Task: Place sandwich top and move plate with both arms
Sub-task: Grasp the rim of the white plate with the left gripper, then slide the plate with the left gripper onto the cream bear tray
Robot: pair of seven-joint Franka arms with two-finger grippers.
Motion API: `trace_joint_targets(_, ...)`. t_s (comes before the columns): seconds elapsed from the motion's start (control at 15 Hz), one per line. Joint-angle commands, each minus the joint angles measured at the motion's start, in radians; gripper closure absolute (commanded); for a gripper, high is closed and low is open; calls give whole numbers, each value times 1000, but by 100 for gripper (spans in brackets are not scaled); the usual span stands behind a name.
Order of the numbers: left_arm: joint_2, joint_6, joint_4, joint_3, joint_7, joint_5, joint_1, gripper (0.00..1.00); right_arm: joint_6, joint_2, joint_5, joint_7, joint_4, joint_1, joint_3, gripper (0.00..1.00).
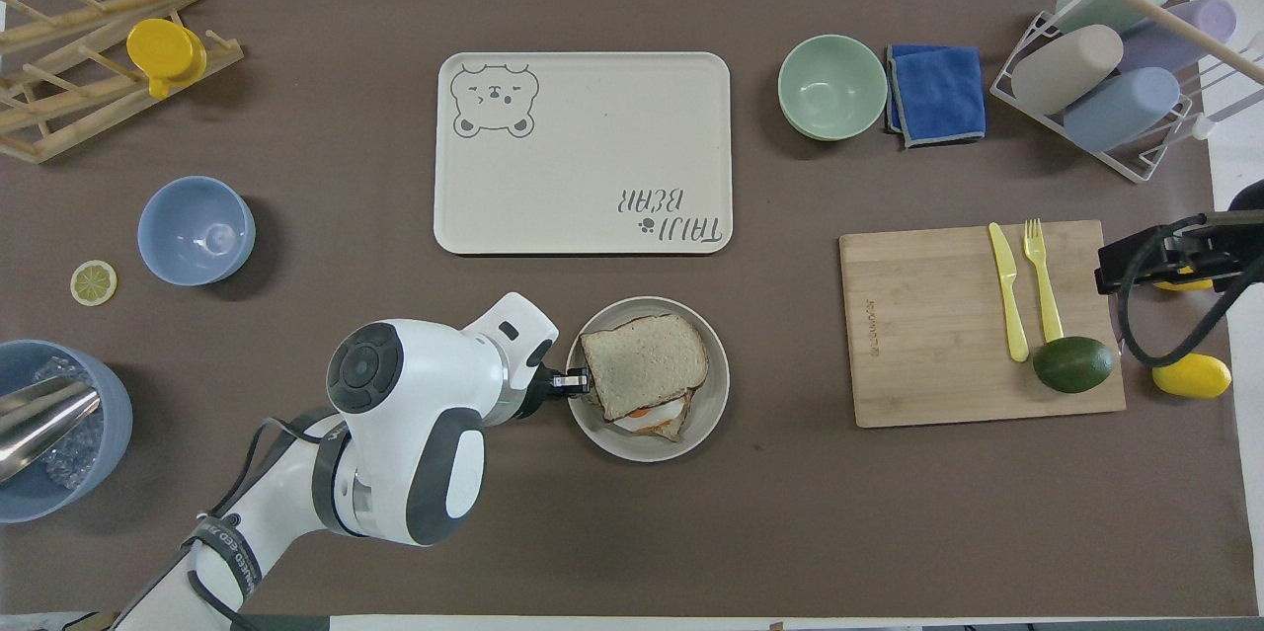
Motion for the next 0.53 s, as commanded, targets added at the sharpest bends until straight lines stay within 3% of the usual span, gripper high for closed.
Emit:
trace_joint_targets(0.0,2,14,-10,14,-4,-17,-12,100,-11,-2,22,-7,1,-21,11,0)
trace_joint_targets(0.27,-52,-81,27,20,8,-17,49,100,-11,-2,22,-7,3,-21,11,0)
trace_joint_targets(0.47,-68,-302,186,22,16,-9,164,100,-11,-2,22,-7,3,-21,11,0)
